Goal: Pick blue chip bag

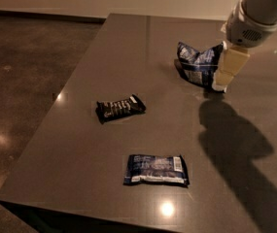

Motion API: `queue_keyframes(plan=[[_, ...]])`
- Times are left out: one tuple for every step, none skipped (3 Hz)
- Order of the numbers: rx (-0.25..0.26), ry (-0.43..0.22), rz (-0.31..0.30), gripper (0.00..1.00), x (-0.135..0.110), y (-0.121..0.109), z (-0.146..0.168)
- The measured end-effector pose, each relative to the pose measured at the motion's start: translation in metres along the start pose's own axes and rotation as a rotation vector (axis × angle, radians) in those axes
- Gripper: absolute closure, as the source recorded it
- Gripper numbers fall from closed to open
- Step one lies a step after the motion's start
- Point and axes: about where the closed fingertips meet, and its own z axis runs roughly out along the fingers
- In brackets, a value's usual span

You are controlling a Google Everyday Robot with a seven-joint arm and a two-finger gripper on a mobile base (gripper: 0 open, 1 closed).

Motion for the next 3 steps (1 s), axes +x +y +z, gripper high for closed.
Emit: queue_keyframes(plan=[[-0.006, 0.02, 0.005, 0.0, -0.004, -0.024, 0.026], [-0.011, 0.055, 0.01, 0.0, -0.004, -0.043, 0.049], [-0.019, 0.089, 0.012, 0.0, 0.0, -0.053, 0.064]])
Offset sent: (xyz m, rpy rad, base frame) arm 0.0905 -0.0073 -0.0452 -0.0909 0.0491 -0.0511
